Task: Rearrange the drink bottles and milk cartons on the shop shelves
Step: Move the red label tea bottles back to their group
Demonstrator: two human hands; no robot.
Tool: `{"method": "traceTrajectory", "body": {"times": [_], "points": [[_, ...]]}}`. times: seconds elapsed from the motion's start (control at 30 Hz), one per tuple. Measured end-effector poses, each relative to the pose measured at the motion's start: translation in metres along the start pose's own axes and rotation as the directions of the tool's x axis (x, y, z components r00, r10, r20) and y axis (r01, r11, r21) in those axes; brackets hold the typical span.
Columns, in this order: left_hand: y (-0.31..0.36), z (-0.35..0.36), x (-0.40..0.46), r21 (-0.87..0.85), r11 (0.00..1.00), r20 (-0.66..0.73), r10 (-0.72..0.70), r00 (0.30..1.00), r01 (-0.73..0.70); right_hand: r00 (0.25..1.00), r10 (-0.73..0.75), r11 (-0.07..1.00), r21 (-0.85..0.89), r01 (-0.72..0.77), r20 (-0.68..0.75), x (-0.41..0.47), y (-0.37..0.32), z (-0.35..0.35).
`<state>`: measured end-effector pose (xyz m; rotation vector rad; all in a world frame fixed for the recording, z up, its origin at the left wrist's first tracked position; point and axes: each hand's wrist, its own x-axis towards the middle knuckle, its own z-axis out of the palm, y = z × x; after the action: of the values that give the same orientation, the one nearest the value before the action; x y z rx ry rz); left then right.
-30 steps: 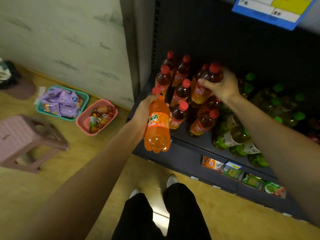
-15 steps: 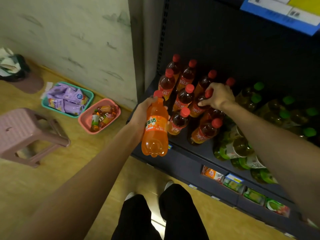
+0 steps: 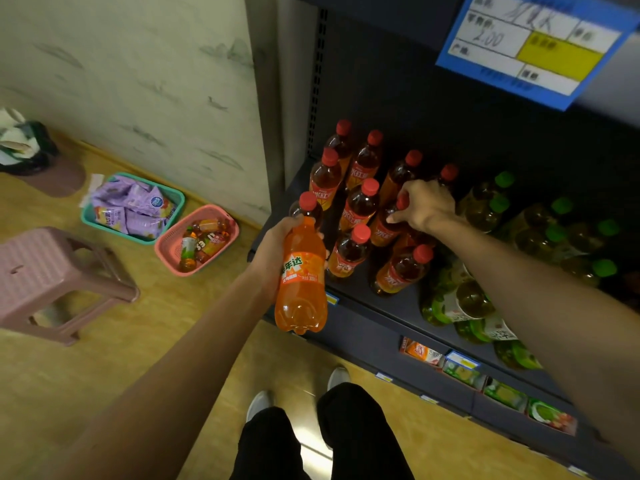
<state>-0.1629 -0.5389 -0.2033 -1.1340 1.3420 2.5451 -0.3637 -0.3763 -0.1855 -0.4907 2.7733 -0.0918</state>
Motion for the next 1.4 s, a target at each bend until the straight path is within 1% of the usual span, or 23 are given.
{"method": "traceTrajectory", "body": {"times": [0.13, 0.23, 0.37, 0.47, 0.53, 0.63, 0.9, 0.97, 1.07, 1.17, 1.23, 1.4], "points": [[-0.003, -0.006, 0.002, -0.018, 1.000, 0.003, -0.024, 1.000, 0.024, 1.000, -0.012, 0.997, -0.071, 0.014, 0.026, 0.002, -0.005, -0.004], [-0.006, -0.008, 0.005, -0.023, 0.999, 0.013, -0.027, 1.000, 0.027, 0.999, -0.018, 0.995, -0.094, 0.021, 0.027, 0.003, -0.006, -0.003], [-0.007, -0.010, 0.005, -0.024, 0.999, 0.008, -0.045, 0.999, 0.045, 0.998, -0.030, 0.997, -0.070, 0.034, 0.058, 0.002, -0.005, -0.004], [-0.004, -0.011, 0.005, -0.053, 0.994, -0.003, -0.097, 0.995, 0.097, 0.996, -0.026, 0.999, -0.038, 0.029, 0.090, 0.002, -0.003, -0.005], [-0.003, -0.012, 0.003, -0.082, 0.988, -0.001, -0.128, 0.992, 0.127, 0.993, -0.013, 1.000, 0.000, 0.013, 0.117, 0.003, -0.001, -0.006], [-0.004, -0.015, -0.001, -0.068, 0.989, 0.011, -0.133, 0.991, 0.133, 0.990, -0.001, 0.998, 0.061, -0.008, 0.142, 0.005, 0.004, -0.008], [-0.003, -0.019, -0.010, -0.064, 0.975, -0.003, -0.215, 0.977, 0.214, 0.994, 0.014, 0.998, 0.066, -0.022, 0.111, 0.013, 0.007, -0.003], [-0.002, -0.018, -0.011, -0.067, 0.976, 0.006, -0.209, 0.978, 0.209, 0.994, 0.011, 0.997, 0.079, -0.020, 0.110, 0.015, 0.008, -0.002], [0.000, -0.015, -0.010, -0.042, 0.989, 0.026, -0.141, 0.990, 0.142, 0.992, 0.013, 0.994, 0.107, -0.027, 0.127, 0.016, 0.012, 0.000], [0.000, -0.013, -0.009, -0.024, 0.991, 0.043, -0.133, 0.990, 0.134, 0.990, -0.004, 0.990, 0.140, -0.017, 0.143, 0.012, 0.015, -0.001], [-0.001, -0.014, -0.008, -0.014, 0.990, 0.051, -0.137, 0.989, 0.138, 0.993, 0.002, 0.985, 0.168, -0.023, 0.120, 0.007, 0.019, -0.001], [0.002, -0.015, -0.007, 0.032, 0.990, 0.038, -0.140, 0.989, 0.139, 1.000, -0.005, 0.974, 0.226, 0.006, -0.006, -0.012, 0.038, -0.005]]}}
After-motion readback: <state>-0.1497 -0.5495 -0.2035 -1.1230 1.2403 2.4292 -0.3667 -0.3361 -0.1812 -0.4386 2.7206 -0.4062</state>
